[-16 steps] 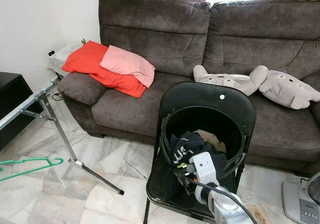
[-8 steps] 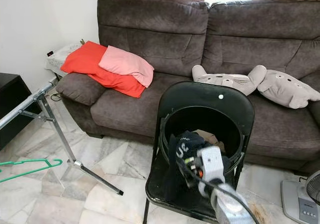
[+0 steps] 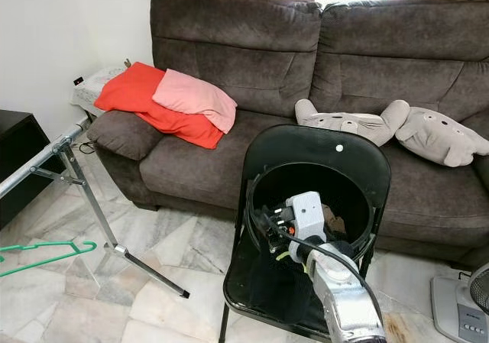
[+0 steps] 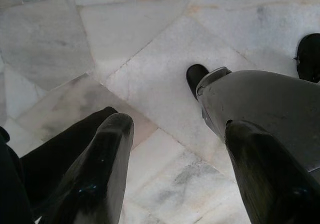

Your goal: Hang hanger

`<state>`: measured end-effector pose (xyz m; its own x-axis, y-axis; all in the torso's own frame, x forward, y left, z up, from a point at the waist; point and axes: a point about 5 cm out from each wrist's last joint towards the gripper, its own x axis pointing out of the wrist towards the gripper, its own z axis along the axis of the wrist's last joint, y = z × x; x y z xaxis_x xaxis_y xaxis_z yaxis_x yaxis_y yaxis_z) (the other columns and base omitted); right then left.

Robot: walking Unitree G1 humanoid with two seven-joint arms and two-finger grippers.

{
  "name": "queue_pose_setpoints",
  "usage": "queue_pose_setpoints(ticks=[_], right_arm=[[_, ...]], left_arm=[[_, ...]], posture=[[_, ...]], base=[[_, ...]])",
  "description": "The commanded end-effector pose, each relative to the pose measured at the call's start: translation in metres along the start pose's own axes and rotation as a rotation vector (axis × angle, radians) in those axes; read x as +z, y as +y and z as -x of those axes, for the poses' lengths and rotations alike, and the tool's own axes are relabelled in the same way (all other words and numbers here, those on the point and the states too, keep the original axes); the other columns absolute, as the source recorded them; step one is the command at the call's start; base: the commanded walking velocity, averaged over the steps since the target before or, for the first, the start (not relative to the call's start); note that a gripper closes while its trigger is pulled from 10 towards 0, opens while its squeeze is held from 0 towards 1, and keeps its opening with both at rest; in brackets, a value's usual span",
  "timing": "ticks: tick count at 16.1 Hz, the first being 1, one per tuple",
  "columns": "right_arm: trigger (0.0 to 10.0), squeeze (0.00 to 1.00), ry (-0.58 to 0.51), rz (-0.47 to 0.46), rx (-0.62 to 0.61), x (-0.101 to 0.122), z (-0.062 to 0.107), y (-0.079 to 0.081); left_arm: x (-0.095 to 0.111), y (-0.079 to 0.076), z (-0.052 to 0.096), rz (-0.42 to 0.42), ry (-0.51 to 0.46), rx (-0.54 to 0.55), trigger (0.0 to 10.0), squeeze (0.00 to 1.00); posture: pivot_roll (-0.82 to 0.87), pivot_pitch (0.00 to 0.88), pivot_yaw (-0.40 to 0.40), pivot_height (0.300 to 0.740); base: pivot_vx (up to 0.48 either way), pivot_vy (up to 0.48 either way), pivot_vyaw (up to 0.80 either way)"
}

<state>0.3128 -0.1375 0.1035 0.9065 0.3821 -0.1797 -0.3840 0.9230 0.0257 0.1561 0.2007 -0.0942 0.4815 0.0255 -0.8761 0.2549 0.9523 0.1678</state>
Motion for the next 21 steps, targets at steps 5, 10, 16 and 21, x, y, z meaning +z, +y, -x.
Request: queue_pose_setpoints(ticks=[5, 10, 16, 21], right_arm=[[10.0, 0.0, -0.055, 0.149, -0.025, 0.003, 0.059, -0.015], [10.0, 0.0, 0.072, 0.224, 0.044, -0.018, 0.081, -0.025], [10.0, 0.0, 0.163, 0.334, 0.039, -0.02, 0.071, -0.042], [1.5, 0.0, 0.212, 0.329, 0.015, -0.026, 0.069, -0.049]], left_arm=[[-0.004, 0.002, 0.001, -0.01, 0.019, -0.003, 10.0, 0.0], [-0.003, 0.003, 0.0, -0.012, 0.016, 0.003, 10.0, 0.0], [-0.004, 0.004, 0.001, -0.007, 0.019, 0.01, 10.0, 0.0], [-0.004, 0.004, 0.001, -0.008, 0.02, 0.01, 10.0, 0.0]], posture=[[-0.08, 0.059, 0.031, 0.74], [-0.07, 0.062, 0.031, 0.74], [-0.06, 0.063, 0.034, 0.74], [-0.05, 0.062, 0.034, 0.74]], base=[[0.0, 0.0, 0.0], [0.0, 0.0, 0.0], [0.0, 0.0, 0.0], [0.0, 0.0, 0.0]])
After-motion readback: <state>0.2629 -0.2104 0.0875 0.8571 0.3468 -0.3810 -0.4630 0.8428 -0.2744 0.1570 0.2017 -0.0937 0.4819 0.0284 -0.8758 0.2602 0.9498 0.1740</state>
